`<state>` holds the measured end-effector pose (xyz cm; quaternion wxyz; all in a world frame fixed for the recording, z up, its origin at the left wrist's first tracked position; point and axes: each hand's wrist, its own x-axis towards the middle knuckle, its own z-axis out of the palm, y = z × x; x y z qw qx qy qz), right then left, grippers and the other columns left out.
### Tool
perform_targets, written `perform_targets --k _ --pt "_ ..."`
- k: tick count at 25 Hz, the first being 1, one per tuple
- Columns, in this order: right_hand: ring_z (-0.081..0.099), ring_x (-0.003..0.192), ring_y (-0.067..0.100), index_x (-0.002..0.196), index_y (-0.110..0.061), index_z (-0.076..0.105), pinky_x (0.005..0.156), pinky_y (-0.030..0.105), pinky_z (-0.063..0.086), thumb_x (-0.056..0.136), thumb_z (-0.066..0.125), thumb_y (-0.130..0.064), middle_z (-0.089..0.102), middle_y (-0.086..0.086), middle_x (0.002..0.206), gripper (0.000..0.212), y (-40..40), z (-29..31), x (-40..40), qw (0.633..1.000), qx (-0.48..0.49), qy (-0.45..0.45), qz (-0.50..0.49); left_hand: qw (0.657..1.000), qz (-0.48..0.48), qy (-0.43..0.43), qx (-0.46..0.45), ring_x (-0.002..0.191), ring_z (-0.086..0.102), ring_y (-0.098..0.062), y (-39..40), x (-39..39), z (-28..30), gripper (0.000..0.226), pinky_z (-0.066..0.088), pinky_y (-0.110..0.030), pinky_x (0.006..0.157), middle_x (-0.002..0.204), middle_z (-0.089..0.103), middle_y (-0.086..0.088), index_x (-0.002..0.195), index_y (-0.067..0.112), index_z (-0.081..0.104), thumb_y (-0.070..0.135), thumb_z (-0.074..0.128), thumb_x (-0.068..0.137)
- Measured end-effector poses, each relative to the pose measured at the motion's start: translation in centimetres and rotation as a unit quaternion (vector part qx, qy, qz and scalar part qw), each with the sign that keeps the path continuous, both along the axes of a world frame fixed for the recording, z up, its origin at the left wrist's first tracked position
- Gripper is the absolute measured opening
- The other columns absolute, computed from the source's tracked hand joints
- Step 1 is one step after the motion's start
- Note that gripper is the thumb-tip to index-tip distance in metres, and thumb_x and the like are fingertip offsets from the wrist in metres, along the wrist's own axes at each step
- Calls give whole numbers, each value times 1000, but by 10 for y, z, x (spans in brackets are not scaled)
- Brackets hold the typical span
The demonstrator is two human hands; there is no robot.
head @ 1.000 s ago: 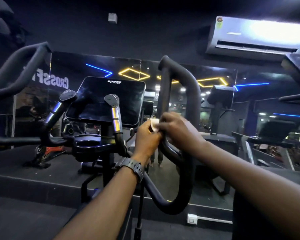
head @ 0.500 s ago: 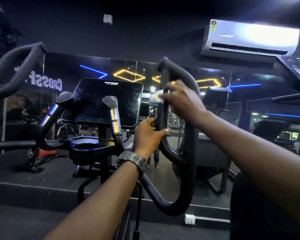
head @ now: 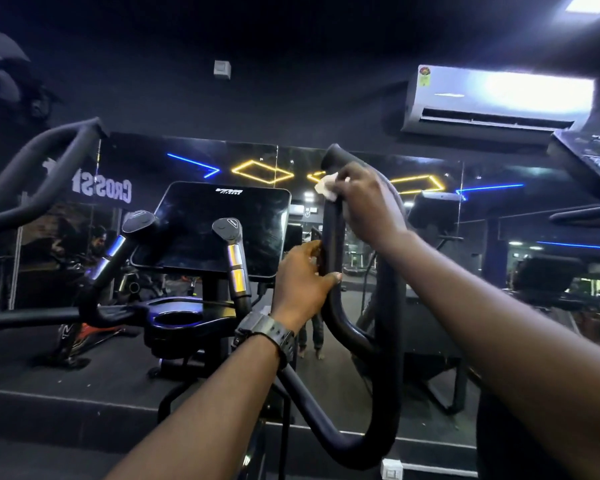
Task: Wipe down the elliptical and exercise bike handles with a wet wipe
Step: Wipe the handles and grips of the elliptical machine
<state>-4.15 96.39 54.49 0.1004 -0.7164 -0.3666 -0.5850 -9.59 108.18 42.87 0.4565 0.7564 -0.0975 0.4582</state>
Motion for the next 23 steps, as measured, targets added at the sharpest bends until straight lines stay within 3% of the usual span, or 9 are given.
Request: perform_targets --k 4,8,11,13,15,17,19,23 --pt "60 94 26 111 -15 73 76 41 56 88 66 -13 59 7 108 24 -12 -63 -4 997 -59 12 44 996 58 -42 58 94 61 -15 1 3 13 47 53 -34 88 104 58 5 115 19 65 18 85 73" --pt "59 98 27 102 -19 75 70 29 47 89 66 -12 59 2 107 18 15 25 -1 999 24 -16 -17 997 63 -29 17 101 63 -16 -4 8 13 53 54 -38 91 113 58 6 127 18 61 22 81 78" --pt "59 98 27 105 -17 74 74 38 55 88 65 -11 58 4 111 19 9 7 8 1000 15 -20 4 997 53 -44 37 96 63 -15 -2 9 18 45 55 -37 88 108 56 8 115 22 63 17 82 74" --pt "59 91 27 102 -16 73 71 39 55 86 67 -12 57 6 104 18 1 -19 6 998 -51 -17 20 994 43 -64 72 97 60 -15 0 11 28 54 54 -35 88 109 54 6 116 20 60 8 82 68" --pt "59 87 28 93 -16 76 68 32 52 81 71 -10 60 7 97 15 3 10 5 998 -60 -35 11 991 48 -69 101 100 55 -14 -1 15 42 60 52 -28 89 112 50 5 120 15 58 5 83 66" --pt "58 90 29 91 -15 77 73 32 53 82 68 -9 62 7 95 14 11 47 2 1000 -6 -24 1 988 69 -76 112 101 51 -13 -5 20 58 58 48 -20 86 113 48 4 121 14 57 7 84 69" --pt "58 90 30 94 -13 77 75 36 55 83 65 -6 63 8 96 17 11 46 6 1000 3 -30 5 987 82 -95 106 102 52 -16 -7 26 67 52 49 -25 88 114 50 2 117 16 59 8 82 71" --pt "59 92 31 105 -15 73 74 38 53 87 58 -15 60 10 98 24 -11 26 14 995 -89 -47 17 983 101 -112 101 103 55 -18 -11 30 65 48 51 -31 89 116 52 3 116 19 61 3 76 73"
